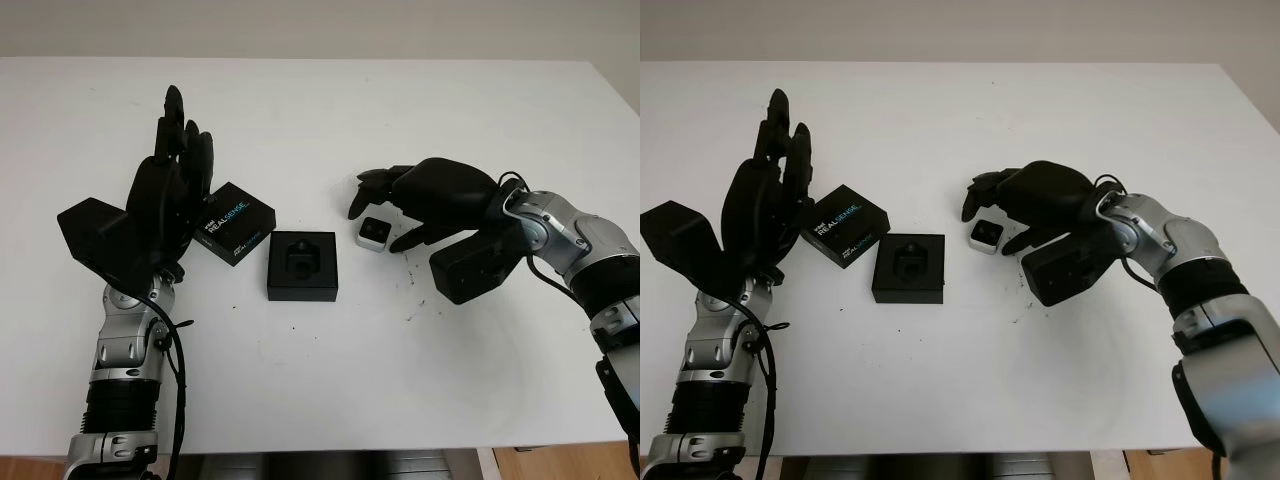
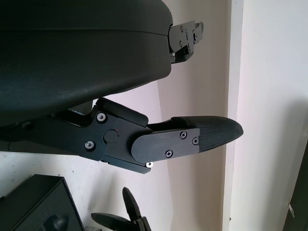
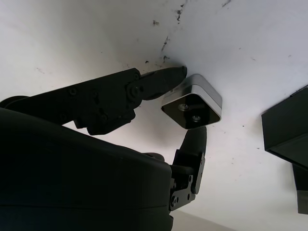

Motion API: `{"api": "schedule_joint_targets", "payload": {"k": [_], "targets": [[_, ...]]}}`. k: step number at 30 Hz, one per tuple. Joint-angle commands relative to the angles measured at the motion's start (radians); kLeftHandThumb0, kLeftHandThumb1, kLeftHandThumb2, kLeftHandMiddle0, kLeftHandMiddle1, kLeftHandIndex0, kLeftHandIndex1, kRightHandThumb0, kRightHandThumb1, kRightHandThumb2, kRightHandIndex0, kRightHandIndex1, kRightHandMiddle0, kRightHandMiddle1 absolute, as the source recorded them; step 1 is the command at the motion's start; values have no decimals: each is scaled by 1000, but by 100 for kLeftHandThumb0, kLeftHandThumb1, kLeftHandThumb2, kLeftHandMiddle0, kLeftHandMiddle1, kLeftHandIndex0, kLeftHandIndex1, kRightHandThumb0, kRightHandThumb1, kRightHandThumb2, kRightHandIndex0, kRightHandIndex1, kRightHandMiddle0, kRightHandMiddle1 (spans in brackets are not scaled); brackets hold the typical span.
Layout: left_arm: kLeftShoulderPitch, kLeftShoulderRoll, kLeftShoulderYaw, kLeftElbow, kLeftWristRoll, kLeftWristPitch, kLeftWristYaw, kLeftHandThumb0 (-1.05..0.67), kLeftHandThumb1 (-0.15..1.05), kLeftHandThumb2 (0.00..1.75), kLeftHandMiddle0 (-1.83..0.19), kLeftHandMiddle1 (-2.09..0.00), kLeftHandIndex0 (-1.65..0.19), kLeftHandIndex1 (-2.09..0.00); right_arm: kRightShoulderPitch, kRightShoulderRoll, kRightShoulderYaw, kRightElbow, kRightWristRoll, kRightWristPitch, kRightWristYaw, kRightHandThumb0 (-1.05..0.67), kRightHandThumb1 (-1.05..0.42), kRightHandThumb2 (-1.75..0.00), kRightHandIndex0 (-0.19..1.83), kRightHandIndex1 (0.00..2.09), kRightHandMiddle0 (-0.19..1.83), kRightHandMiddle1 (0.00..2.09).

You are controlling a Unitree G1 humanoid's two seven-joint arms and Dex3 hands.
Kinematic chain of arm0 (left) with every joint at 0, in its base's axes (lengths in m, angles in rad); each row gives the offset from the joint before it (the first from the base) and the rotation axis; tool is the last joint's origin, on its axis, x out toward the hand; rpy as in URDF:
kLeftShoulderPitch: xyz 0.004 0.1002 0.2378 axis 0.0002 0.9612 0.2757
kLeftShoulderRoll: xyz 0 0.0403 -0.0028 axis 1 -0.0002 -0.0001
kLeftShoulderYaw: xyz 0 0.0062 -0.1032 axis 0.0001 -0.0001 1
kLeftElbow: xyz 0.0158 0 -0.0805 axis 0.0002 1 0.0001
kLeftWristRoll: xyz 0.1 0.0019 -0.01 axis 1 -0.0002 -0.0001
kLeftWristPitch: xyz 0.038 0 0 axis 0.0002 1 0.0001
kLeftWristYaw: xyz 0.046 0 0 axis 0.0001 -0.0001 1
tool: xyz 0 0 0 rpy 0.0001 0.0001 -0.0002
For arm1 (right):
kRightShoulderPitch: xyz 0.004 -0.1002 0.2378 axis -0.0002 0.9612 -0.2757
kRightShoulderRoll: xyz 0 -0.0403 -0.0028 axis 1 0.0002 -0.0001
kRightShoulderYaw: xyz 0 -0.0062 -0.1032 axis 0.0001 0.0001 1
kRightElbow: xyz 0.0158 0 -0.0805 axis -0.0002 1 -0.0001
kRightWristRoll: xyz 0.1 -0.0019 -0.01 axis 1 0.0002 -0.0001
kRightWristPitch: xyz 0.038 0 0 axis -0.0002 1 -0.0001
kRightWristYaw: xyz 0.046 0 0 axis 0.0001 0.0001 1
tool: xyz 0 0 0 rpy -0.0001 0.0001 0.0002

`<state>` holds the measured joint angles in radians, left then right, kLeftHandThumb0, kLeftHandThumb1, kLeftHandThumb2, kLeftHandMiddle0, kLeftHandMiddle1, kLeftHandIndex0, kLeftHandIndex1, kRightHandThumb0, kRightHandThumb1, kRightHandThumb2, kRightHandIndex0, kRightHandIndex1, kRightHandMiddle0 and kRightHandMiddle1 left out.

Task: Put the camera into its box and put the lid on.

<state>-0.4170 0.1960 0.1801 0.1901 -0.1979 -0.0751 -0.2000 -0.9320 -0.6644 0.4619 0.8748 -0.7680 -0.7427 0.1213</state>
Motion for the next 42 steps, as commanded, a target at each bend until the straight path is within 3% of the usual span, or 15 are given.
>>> {"api": "schedule_joint_targets", "payload": {"k": [1,23,34,42], "targets": [[-3,8,0,-5,3,-9,-5,-75,105,55,19,0,19,0,-10,8,12,6,-12,4,-13,-36,-92,-6,24,6,3,121],[-3,6,-1,-7,4,-2,0,-73,105,55,19,0,19,0,-30,6,17,88,5,-54,-59,-40,-102,-5,33,12,26,157],[2,5,-6,-6,11,-5,3,-75,105,55,19,0,19,0,-24,16,-7,112,71,-58,-13,-45,-104,-6,35,14,22,161],[4,7,-8,0,15,-20,-7,-77,105,55,19,0,19,0,-13,36,-39,136,156,-24,55,-47,-105,-10,32,17,20,177]]}}
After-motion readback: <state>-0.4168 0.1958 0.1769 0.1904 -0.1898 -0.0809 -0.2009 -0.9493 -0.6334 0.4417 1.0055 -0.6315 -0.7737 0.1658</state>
